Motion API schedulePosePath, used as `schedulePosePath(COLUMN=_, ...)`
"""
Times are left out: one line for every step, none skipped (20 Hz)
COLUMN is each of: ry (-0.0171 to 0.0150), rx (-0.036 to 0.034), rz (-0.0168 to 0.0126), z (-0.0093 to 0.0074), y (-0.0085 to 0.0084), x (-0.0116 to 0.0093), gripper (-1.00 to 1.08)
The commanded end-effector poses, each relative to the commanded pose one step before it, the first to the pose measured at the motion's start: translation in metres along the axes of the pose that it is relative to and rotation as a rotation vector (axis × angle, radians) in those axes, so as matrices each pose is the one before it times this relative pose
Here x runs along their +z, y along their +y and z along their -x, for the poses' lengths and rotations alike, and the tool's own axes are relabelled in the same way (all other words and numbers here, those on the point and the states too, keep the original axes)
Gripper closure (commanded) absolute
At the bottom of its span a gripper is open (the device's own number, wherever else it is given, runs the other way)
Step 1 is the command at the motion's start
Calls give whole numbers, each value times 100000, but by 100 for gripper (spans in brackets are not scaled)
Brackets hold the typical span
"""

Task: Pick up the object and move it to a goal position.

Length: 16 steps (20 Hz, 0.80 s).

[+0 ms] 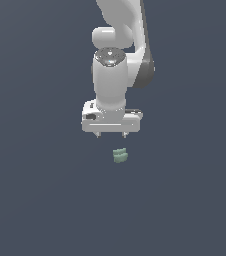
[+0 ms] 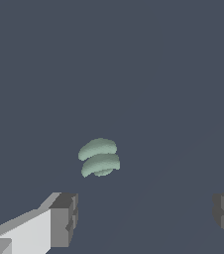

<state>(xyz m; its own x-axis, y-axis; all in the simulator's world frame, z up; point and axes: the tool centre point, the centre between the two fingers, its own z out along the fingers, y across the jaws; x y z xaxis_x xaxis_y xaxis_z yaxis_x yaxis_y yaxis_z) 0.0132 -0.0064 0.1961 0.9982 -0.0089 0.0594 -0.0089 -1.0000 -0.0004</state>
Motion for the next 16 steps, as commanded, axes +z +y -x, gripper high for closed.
schedulePosePath(ry=0, rx=0, rz=0, z=0, y=1, x=0, gripper=-92)
schedulePosePath(ry=7, rx=90, rz=-36, z=-5, y=11, x=14, gripper=-92)
schedulePosePath(ry=16, rx=239, rz=-97, z=-17, y=13, x=42, gripper=-92)
schedulePosePath(ry=30, rx=405, rz=-161, z=-27, y=26, x=65, gripper=-92)
schedulePosePath(ry=47, rx=589, rz=-226, z=-37, y=47, x=81, gripper=-92)
schedulePosePath(ry=70, rx=779, rz=-284, z=-46, y=64, x=86, gripper=-92)
schedulePosePath(ry=101, rx=980, rz=-334, z=-53, y=86, x=69, gripper=-92)
schedulePosePath(ry=114, rx=956, rz=-299, z=-45, y=93, x=19, gripper=-92)
schedulePosePath(ry=112, rx=814, rz=-233, z=-33, y=83, x=-29, gripper=-92)
schedulePosePath(ry=103, rx=658, rz=-170, z=-21, y=74, x=-63, gripper=-92)
schedulePosePath(ry=85, rx=469, rz=-106, z=-11, y=57, x=-79, gripper=-92)
schedulePosePath(ry=52, rx=240, rz=-42, z=-2, y=32, x=-68, gripper=-92)
schedulePosePath(ry=0, rx=0, rz=0, z=3, y=23, x=-18, gripper=-92)
schedulePosePath(ry=-45, rx=-280, rz=72, z=6, y=-52, x=48, gripper=-92)
schedulePosePath(ry=-90, rx=-415, rz=73, z=3, y=-60, x=116, gripper=-92)
schedulePosePath(ry=-125, rx=-537, rz=79, z=0, y=-77, x=180, gripper=-92)
